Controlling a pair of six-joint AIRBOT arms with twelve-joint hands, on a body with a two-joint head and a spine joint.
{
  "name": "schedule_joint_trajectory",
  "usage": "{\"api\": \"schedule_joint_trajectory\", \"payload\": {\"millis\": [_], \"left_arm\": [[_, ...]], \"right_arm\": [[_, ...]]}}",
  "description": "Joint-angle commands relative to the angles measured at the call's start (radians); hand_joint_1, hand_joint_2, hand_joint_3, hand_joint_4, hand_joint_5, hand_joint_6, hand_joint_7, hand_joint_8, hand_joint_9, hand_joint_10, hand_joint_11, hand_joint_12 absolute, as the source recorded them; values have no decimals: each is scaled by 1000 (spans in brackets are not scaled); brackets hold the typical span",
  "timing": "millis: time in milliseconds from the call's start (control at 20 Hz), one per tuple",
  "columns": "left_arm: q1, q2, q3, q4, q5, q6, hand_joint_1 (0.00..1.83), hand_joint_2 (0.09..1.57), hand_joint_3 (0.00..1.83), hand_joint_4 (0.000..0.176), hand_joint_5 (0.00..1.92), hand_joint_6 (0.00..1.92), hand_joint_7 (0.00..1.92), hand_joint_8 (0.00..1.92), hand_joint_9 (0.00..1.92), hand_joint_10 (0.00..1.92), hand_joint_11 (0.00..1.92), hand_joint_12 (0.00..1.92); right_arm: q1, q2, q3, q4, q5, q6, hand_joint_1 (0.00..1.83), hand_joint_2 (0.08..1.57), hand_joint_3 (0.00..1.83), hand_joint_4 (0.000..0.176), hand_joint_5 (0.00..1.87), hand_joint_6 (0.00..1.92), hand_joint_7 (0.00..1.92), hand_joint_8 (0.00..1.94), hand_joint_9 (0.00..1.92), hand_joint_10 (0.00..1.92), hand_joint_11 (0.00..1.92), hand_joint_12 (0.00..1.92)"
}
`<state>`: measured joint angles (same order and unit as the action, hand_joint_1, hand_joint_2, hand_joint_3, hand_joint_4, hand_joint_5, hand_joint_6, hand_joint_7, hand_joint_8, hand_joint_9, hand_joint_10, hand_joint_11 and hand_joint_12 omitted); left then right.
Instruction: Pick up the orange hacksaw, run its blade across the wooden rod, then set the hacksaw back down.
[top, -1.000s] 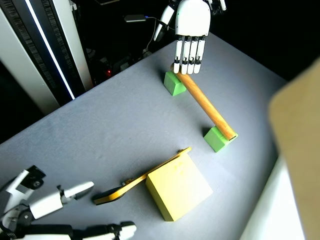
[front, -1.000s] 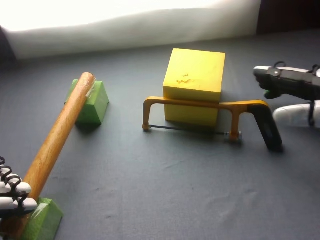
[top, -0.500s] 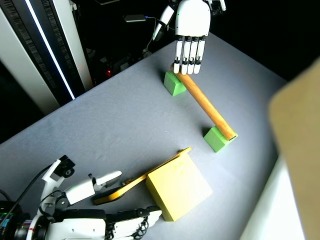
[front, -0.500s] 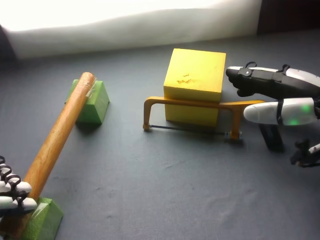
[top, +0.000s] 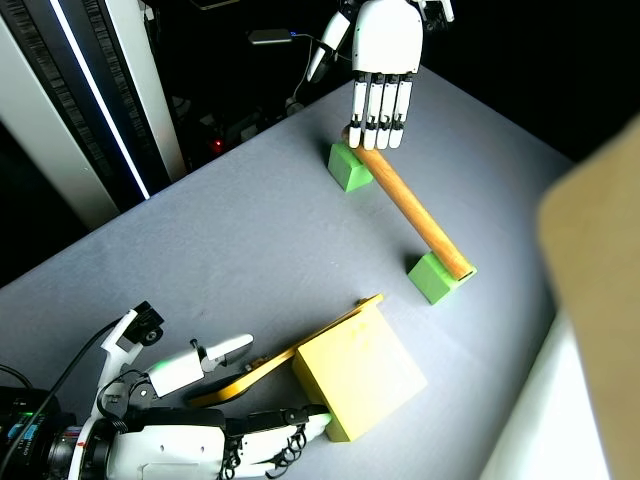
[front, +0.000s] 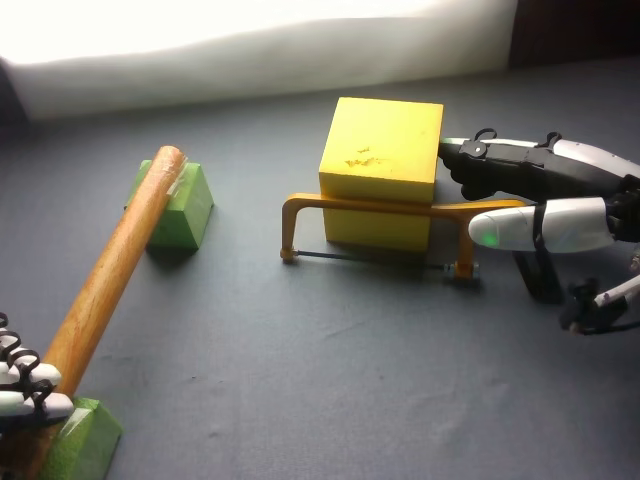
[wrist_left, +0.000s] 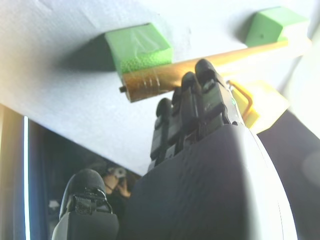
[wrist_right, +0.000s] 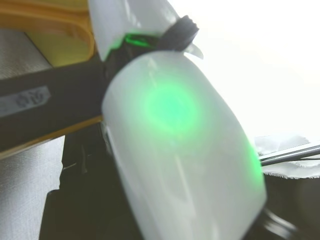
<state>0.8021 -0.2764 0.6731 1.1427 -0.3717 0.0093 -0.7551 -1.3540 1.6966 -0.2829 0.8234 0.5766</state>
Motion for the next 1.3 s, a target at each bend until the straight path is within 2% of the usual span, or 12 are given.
{"api": "schedule_joint_trajectory", "payload": {"millis": [0, 150, 350, 450, 600, 800, 850, 900, 950, 1050, 1200, 1250], "left_arm": [[-4, 0, 4, -19, -9, -1, 0, 1127, 3, 0, 106, 5, 98, 3, 100, 5, 0, 338], [-4, 0, 1, -19, -9, -1, 0, 1130, 2, 0, 120, 6, 119, 6, 122, 8, 0, 350], [-5, 0, -5, -19, -9, -1, 0, 1133, 1, 0, 105, 1, 107, 1, 111, 1, 0, 293], [-5, 1, -7, -19, -9, -1, 0, 1137, 1, 0, 117, 4, 123, 4, 128, 4, 0, 370], [-6, 1, -8, -19, -12, -1, 0, 1137, 1, 0, 108, 2, 106, 1, 94, 1, 0, 315], [-6, 1, -9, -19, -12, -1, 0, 1145, 4, 0, 79, 7, 58, 6, 28, 5, 0, 209], [-6, 1, -9, -19, -12, -1, 0, 1151, 3, 0, 106, 8, 92, 8, 63, 9, 0, 257], [-6, 1, -9, -19, -12, -1, 0, 1155, 4, 0, 102, 3, 90, 4, 65, 7, 0, 264], [-6, 1, -9, -19, -12, -1, 0, 1163, 4, 0, 110, 3, 101, 4, 81, 8, 0, 311], [-6, 1, -9, -19, -12, -1, 0, 1172, 2, 0, 105, 0, 115, 3, 110, 7, 0, 423], [-6, 1, -9, -19, -12, -1, 0, 1176, 1, 0, 100, 1, 120, 1, 123, 4, 0, 442], [-6, 1, -9, -19, -12, -1, 0, 1173, 0, 0, 95, 0, 114, 1, 114, 2, 0, 415]], "right_arm": [[19, -7, -9, 29, 100, 6, 891, 1050, 0, 0, 214, 5, 187, 3, 213, 2, 0, 815], [21, -7, -21, 29, 92, 6, 929, 1041, 0, 0, 233, 7, 205, 5, 225, 4, 0, 850], [27, -6, -27, 31, 92, 7, 891, 1048, 0, 0, 232, 8, 215, 3, 240, 5, 0, 932], [30, -6, -27, 33, 90, 7, 917, 1041, 0, 0, 273, 11, 251, 8, 273, 10, 0, 1015], [31, -6, -34, 33, 92, 10, 989, 1094, 3, 0, 405, 8, 439, 7, 469, 23, 75, 1145], [31, 4, -67, 33, 80, -8, 1198, 1127, 0, 0, 766, 38, 855, 29, 894, 111, 431, 1314], [31, 5, -70, 33, 83, -13, 1205, 1161, 2, 0, 769, 997, 952, 847, 1000, 201, 541, 1363], [31, 5, -71, 33, 86, -16, 1316, 1176, 0, 0, 726, 1177, 873, 1079, 916, 1118, 579, 1432], [31, 5, -73, 33, 88, -19, 1352, 1172, 0, 0, 792, 1089, 850, 1176, 867, 1342, 670, 1471], [31, 6, -74, 33, 101, -31, 1364, 1149, 0, 0, 868, 954, 913, 1126, 895, 1411, 747, 1561], [31, 10, -77, 33, 117, -48, 1365, 1156, 1, 0, 851, 960, 896, 1172, 882, 1441, 752, 1577], [31, 13, -79, 33, 127, -50, 1359, 1183, 1, 0, 789, 1069, 844, 1232, 824, 1487, 737, 1606]]}}
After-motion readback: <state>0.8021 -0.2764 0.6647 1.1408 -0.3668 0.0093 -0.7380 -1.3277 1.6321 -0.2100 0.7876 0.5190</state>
